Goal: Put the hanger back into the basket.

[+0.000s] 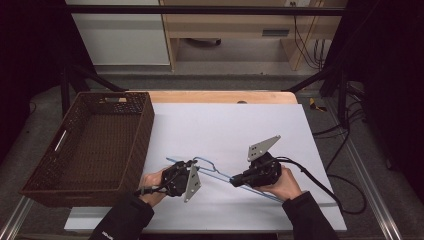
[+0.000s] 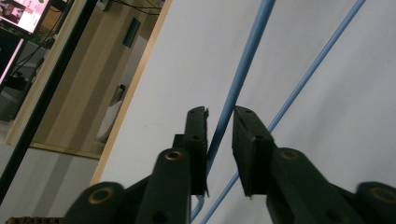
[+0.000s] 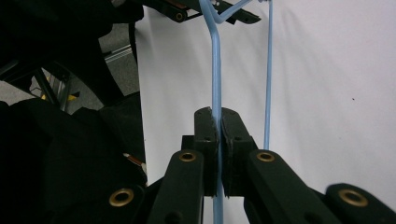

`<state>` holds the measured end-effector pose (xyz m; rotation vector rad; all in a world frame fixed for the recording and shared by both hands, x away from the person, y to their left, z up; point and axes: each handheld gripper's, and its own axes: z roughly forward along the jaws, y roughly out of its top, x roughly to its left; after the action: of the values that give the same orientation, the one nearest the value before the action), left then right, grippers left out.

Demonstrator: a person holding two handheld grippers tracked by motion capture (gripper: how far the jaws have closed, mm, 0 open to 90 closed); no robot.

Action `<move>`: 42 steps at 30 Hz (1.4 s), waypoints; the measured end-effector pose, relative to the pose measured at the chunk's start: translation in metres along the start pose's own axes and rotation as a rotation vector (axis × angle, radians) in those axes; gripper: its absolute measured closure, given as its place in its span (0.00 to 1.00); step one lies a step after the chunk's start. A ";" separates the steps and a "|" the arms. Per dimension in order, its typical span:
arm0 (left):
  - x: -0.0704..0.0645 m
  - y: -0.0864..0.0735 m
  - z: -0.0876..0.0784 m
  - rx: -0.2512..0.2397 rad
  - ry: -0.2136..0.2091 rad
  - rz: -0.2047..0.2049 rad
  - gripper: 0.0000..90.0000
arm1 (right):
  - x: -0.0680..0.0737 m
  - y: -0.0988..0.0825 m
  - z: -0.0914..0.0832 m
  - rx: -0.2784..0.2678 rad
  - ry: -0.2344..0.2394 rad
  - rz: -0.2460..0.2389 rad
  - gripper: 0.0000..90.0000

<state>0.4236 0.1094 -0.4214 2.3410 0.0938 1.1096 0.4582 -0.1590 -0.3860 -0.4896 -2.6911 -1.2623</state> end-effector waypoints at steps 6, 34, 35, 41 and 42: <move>-0.004 0.003 0.000 0.039 0.021 0.081 0.95 | -0.001 0.000 0.000 0.003 -0.010 0.007 0.97; 0.022 0.027 -0.003 0.178 -0.027 -0.137 0.97 | 0.012 -0.007 -0.059 -0.307 -0.512 0.041 0.15; 0.024 0.028 -0.003 0.187 -0.021 -0.145 0.97 | 0.011 -0.009 -0.061 -0.323 -0.530 0.051 0.14; 0.038 0.035 -0.006 0.246 0.020 -0.178 0.97 | 0.011 -0.028 -0.080 -0.410 -0.606 0.093 0.08; 0.041 0.036 -0.006 0.252 0.026 -0.181 0.97 | 0.012 -0.031 -0.082 -0.420 -0.615 0.093 0.08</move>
<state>0.4401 0.0925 -0.3719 2.4782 0.4704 1.0912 0.4346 -0.2376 -0.3523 -1.2159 -2.7818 -1.9151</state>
